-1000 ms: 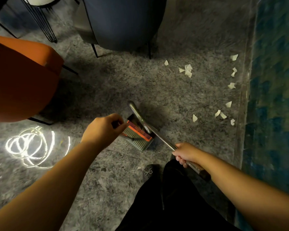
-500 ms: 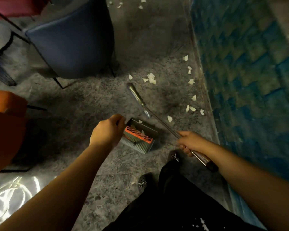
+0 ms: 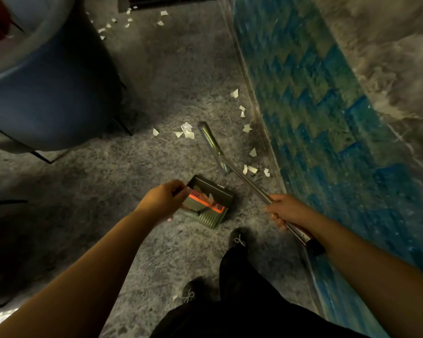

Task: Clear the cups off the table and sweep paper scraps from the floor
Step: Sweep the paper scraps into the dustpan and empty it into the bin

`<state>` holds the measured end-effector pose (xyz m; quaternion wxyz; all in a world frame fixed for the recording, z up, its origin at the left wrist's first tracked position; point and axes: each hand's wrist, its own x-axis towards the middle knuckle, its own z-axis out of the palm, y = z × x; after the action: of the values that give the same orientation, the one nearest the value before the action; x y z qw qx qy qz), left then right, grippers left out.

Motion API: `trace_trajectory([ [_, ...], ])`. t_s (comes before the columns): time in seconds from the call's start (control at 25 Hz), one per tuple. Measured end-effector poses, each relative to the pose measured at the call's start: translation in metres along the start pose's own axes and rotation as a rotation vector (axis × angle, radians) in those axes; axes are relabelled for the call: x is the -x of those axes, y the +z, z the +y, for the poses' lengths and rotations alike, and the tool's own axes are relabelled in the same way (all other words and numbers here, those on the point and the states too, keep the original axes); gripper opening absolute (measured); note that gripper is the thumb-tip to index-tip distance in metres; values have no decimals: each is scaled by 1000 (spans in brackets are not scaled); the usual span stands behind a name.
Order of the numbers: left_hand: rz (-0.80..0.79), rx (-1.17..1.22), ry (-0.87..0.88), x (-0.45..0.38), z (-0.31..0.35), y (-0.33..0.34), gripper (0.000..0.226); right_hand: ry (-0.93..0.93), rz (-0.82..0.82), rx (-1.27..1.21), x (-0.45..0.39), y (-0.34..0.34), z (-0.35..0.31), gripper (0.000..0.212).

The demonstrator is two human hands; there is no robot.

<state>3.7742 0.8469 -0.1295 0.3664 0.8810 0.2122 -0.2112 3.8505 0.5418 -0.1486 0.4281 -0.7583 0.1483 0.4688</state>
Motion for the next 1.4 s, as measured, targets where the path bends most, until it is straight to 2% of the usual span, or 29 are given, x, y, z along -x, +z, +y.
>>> trace_trajectory([
  [0.16, -12, 32, 48, -21, 22, 6, 6, 13, -10, 17, -12, -34, -11, 38],
  [0.24, 4, 20, 33, -27, 28, 6, 7, 20, -11, 22, -19, -45, -15, 44],
  [0.32, 44, -34, 6, -30, 32, 3, 11, 36, -4, -2, -28, -53, -18, 50],
  [0.52, 191, -159, 24, -36, 51, 4, 16, 21, 6, 17, -42, -65, -23, 49],
  [0.72, 151, -192, 99, -60, 73, -10, 12, 21, 23, -11, -55, -86, -34, 33],
  [0.92, 180, -199, 127, -64, 66, -36, 14, 54, 51, -70, -68, -95, -38, 11],
  [1.16, 102, -284, 81, -58, 62, -28, 14, 86, 50, -160, -67, -86, -38, 12],
  [1.4, 84, -335, 102, -77, 77, -27, 27, 47, 40, -190, -61, -85, -30, 10],
])
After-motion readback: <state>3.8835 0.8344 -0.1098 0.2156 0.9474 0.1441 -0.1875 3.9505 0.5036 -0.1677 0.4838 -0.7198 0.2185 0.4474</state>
